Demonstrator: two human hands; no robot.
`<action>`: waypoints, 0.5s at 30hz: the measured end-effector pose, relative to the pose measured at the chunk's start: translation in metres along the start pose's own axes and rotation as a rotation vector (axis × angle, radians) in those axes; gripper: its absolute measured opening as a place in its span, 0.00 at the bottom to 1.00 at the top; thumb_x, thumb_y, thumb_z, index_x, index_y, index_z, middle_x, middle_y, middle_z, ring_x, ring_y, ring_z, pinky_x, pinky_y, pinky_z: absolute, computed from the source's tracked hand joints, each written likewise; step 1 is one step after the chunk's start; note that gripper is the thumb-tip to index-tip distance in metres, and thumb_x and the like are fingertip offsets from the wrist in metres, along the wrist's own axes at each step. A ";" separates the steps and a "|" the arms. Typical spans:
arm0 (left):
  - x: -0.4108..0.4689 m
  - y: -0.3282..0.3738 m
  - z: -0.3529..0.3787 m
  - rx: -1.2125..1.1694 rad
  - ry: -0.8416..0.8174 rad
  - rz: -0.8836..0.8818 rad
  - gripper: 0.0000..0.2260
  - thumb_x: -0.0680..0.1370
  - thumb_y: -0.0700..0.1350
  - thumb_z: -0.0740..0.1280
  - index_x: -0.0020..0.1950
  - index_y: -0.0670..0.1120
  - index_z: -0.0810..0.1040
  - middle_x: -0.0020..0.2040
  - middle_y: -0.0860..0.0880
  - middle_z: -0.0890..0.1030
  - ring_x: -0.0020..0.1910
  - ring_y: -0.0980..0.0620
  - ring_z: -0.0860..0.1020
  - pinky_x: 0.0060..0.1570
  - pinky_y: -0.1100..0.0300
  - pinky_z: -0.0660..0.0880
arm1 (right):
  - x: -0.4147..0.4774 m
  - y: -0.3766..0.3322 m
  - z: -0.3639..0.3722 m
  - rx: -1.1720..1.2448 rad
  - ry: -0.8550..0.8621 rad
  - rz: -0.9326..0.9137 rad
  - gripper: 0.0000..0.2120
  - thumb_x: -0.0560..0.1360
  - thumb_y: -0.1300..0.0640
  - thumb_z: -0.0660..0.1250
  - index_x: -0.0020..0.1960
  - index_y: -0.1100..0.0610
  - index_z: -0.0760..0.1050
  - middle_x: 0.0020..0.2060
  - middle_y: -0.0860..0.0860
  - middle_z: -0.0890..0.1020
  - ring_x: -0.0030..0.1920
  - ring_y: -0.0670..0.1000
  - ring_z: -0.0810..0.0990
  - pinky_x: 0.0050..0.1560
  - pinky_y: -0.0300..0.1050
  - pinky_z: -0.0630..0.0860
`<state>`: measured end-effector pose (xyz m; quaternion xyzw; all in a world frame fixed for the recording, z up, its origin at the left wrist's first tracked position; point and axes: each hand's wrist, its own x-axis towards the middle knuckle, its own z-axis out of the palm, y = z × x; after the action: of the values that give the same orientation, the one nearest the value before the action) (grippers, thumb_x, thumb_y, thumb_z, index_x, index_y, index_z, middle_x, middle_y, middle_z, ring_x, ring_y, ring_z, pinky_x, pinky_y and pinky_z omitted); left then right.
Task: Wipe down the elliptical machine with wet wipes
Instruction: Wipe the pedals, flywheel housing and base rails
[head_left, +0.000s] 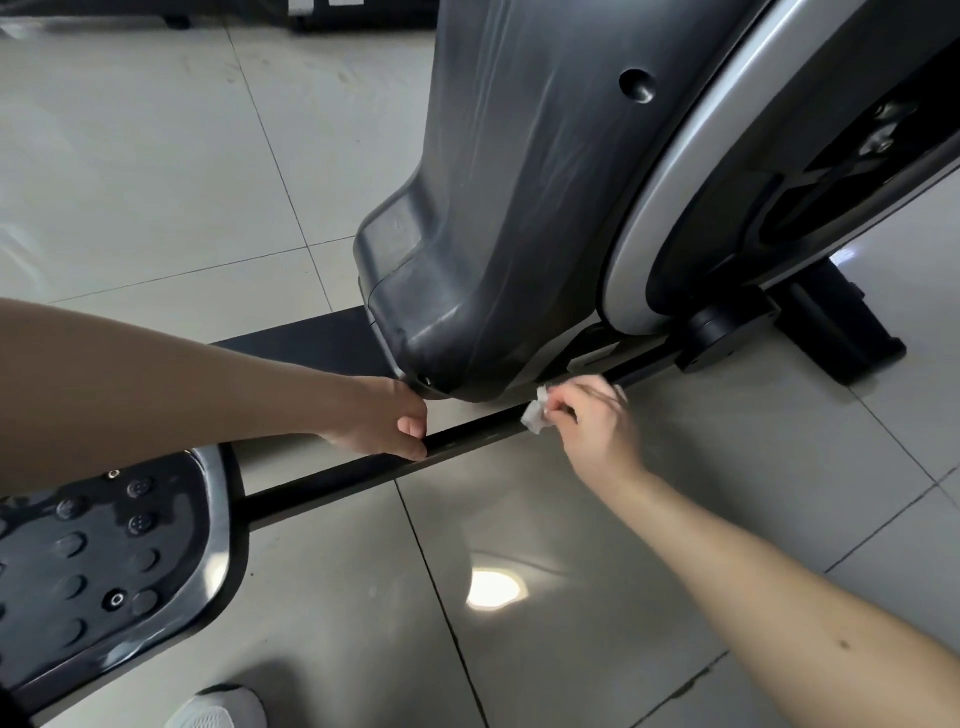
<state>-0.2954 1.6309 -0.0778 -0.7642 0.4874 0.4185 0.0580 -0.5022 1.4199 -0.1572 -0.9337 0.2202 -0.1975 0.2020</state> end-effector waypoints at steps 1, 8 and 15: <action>-0.002 0.002 -0.001 0.016 -0.029 -0.025 0.14 0.79 0.61 0.67 0.61 0.56 0.78 0.55 0.57 0.78 0.57 0.52 0.78 0.61 0.53 0.76 | 0.001 0.005 -0.002 -0.038 -0.034 -0.072 0.05 0.72 0.66 0.73 0.41 0.57 0.81 0.45 0.49 0.84 0.52 0.52 0.80 0.50 0.47 0.67; -0.002 -0.008 0.005 0.038 -0.038 -0.009 0.16 0.79 0.60 0.67 0.63 0.55 0.76 0.50 0.61 0.75 0.55 0.53 0.77 0.61 0.53 0.76 | 0.016 -0.017 0.023 0.072 -0.045 -0.440 0.06 0.74 0.64 0.71 0.39 0.57 0.84 0.39 0.52 0.86 0.42 0.55 0.84 0.43 0.51 0.76; 0.000 -0.016 0.008 0.028 -0.024 -0.005 0.16 0.79 0.60 0.67 0.62 0.54 0.77 0.48 0.61 0.75 0.54 0.53 0.77 0.61 0.52 0.77 | 0.015 -0.051 0.043 0.183 -0.130 -0.703 0.06 0.75 0.66 0.74 0.41 0.58 0.83 0.42 0.53 0.85 0.43 0.54 0.83 0.43 0.49 0.75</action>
<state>-0.2874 1.6427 -0.0877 -0.7596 0.4905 0.4205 0.0754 -0.4533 1.4666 -0.1658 -0.9410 -0.1457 -0.2141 0.2179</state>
